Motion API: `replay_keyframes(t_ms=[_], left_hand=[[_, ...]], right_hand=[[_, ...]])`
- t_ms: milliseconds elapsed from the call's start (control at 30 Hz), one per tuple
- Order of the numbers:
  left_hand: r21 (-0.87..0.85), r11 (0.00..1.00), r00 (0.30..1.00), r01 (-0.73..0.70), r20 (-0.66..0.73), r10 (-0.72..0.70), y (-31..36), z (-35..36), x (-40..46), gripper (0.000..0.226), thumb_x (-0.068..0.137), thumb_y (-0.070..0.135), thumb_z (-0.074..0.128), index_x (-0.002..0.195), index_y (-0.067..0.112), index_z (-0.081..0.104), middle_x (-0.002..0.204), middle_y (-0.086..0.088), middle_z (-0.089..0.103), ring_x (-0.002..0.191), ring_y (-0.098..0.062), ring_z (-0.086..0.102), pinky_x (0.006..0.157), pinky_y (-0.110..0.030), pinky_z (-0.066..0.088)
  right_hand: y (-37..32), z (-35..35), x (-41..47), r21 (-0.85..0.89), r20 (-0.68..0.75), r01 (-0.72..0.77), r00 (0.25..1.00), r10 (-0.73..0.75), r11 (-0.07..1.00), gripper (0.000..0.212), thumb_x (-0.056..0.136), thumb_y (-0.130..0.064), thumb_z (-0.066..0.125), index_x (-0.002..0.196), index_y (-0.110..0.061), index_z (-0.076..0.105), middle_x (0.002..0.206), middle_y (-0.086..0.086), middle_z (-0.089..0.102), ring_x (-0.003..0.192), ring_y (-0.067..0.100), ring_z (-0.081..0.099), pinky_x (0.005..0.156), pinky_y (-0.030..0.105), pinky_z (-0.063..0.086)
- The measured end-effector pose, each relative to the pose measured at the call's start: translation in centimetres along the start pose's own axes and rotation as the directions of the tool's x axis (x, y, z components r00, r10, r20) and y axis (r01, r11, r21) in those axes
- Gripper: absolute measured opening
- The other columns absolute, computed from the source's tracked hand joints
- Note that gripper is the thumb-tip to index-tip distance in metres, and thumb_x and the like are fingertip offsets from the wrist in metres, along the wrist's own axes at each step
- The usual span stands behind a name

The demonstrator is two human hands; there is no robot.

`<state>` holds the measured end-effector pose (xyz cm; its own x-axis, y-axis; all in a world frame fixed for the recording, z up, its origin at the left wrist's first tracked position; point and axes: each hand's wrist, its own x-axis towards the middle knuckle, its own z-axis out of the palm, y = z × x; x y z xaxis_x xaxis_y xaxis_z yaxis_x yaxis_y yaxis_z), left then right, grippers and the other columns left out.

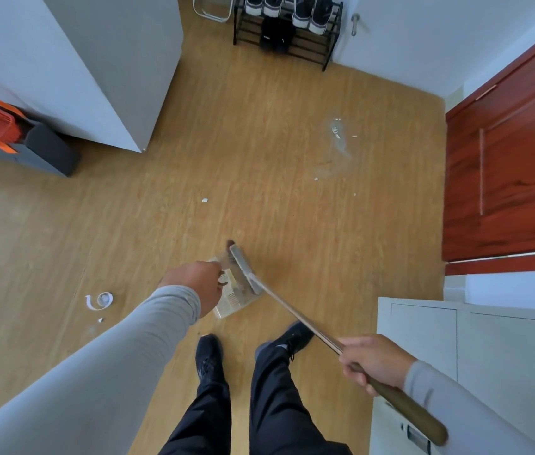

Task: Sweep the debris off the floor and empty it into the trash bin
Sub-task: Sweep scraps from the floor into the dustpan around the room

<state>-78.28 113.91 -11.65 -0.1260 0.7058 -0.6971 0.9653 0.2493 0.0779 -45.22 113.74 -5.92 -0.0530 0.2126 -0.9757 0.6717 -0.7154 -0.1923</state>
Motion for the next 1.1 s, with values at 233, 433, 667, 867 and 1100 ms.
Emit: replay_keyframes(t_ms=[233,433,667,867,1100], left_hand=[[-0.022,1.0,1.0,0.003,0.01,-0.003,0.0,0.2,-0.6,0.023,0.097,0.031,0.042,0.114,0.027,0.058,0.083,0.007,0.062,0.069,-0.016,0.063,0.055,-0.029,0.052],[-0.006,1.0,1.0,0.005,0.001,-0.005,0.3,0.3,-0.1,0.022,0.097,0.031,0.042,0.111,0.028,0.058,0.082,0.007,0.063,0.067,-0.015,0.062,0.052,-0.028,0.049],[-0.049,0.999,1.0,0.02,0.008,-0.019,-1.8,0.1,-1.5,0.016,0.095,0.034,0.045,0.102,0.033,0.059,0.083,0.01,0.063,0.07,-0.014,0.063,0.059,-0.029,0.054],[-0.088,0.994,0.997,0.072,-0.019,-0.074,-3.6,-4.1,-4.6,0.014,0.091,0.04,0.051,0.104,0.041,0.059,0.087,0.016,0.062,0.076,-0.012,0.063,0.068,-0.029,0.055],[-0.202,0.965,0.978,0.165,-0.092,-0.186,-6.4,-8.6,-5.6,0.019,0.09,0.034,0.06,0.107,0.027,0.064,0.091,0.01,0.064,0.083,-0.013,0.063,0.083,-0.033,0.057]], right_hand=[[-1.2,1.0,4.2,-0.174,-0.23,-0.041,0.973,0.0,0.984,0.055,0.087,-0.011,0.053,0.142,-0.015,0.053,0.061,0.007,0.063,0.049,0.017,0.054,0.051,0.026,0.051],[-3.0,5.4,6.1,-0.352,-0.055,-0.071,0.997,0.055,0.933,0.056,0.085,-0.011,0.049,0.14,-0.01,0.052,0.06,0.005,0.066,0.043,0.013,0.056,0.05,0.024,0.053],[0.3,-1.5,-0.7,-0.004,-0.039,-0.03,0.999,0.03,1.0,0.061,0.092,-0.006,0.054,0.151,-0.015,0.041,0.055,0.002,0.056,0.043,0.009,0.044,0.043,0.023,0.041],[-0.8,-5.3,-3.1,0.031,-0.183,0.043,0.982,-0.037,0.999,0.063,0.086,-0.002,0.053,0.147,-0.014,0.046,0.053,0.007,0.056,0.043,0.013,0.044,0.044,0.024,0.04],[-7.7,-7.3,-1.5,-0.049,-0.158,0.138,0.977,-0.144,0.989,0.035,0.081,-0.004,0.054,0.113,-0.018,0.051,0.051,0.009,0.053,0.043,0.017,0.041,0.042,0.024,0.039]])
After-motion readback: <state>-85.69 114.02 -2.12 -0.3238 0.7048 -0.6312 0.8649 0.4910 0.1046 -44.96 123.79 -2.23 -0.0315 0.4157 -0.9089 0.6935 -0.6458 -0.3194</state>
